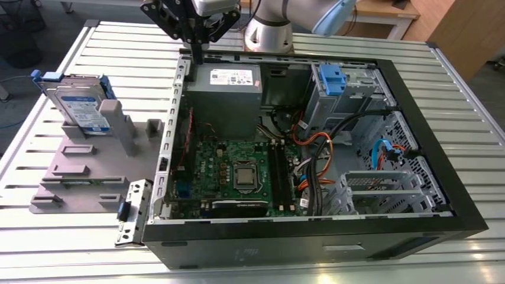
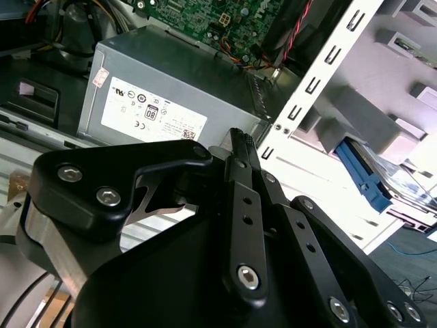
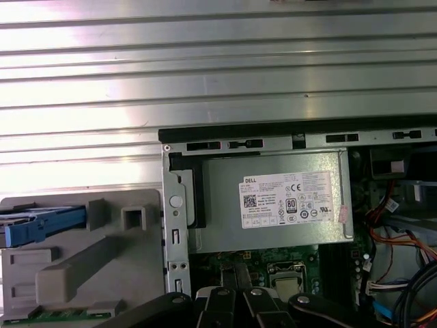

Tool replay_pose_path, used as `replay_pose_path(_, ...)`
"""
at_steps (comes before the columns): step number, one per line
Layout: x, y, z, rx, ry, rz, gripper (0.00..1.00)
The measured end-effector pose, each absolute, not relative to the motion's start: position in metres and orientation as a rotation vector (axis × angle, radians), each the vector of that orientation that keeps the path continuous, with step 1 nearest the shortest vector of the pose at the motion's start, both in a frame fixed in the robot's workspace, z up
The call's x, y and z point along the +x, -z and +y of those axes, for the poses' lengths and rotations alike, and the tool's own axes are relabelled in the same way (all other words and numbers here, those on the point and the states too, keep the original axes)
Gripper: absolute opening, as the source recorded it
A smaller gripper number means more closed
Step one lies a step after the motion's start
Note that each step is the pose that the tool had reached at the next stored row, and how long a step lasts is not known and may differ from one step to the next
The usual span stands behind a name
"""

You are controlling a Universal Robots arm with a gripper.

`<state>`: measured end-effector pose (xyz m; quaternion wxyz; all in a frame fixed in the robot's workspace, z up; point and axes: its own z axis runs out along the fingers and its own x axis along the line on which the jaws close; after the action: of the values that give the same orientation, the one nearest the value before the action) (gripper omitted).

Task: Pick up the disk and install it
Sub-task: 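Reach for the disk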

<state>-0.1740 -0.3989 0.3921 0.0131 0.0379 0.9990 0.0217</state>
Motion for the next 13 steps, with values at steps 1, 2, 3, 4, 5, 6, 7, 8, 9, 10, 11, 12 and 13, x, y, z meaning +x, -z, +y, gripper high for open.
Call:
replay_pose_path(1,-0.1743,-0.3921,-0.3989,0.118,-0.068,3.112,0.11)
replay_pose_path(2,-0.1743,-0.3921,-0.3989,0.118,-0.068,3.113,0.11)
replay_pose_path(3,-0.1744,-0.3921,-0.3989,0.118,-0.068,3.112,0.11)
replay_pose_path(4,-0.1746,-0.3921,-0.3989,0.118,-0.068,3.112,0.11)
replay_pose_path(5,-0.1748,-0.3921,-0.3989,0.118,-0.068,3.113,0.11)
replay_pose_path(6,-0.1751,-0.3921,-0.3989,0.118,-0.068,3.112,0.11)
replay_pose_path(7,-0.1758,-0.3921,-0.399,0.118,-0.068,3.113,0.11)
replay_pose_path(8,-0.1764,-0.3921,-0.399,0.118,-0.068,3.112,0.11)
replay_pose_path(9,-0.177,-0.3921,-0.3989,0.118,-0.068,3.113,0.11)
replay_pose_path(10,-0.1775,-0.3921,-0.3989,0.118,-0.068,3.112,0.11)
replay_pose_path(11,-0.1781,-0.3921,-0.3989,0.118,-0.068,3.112,0.11)
replay_pose_path(12,-0.1789,-0.3921,-0.399,0.118,-0.068,3.113,0.11)
replay_pose_path(13,-0.1797,-0.3921,-0.399,0.118,-0.068,3.113,0.11)
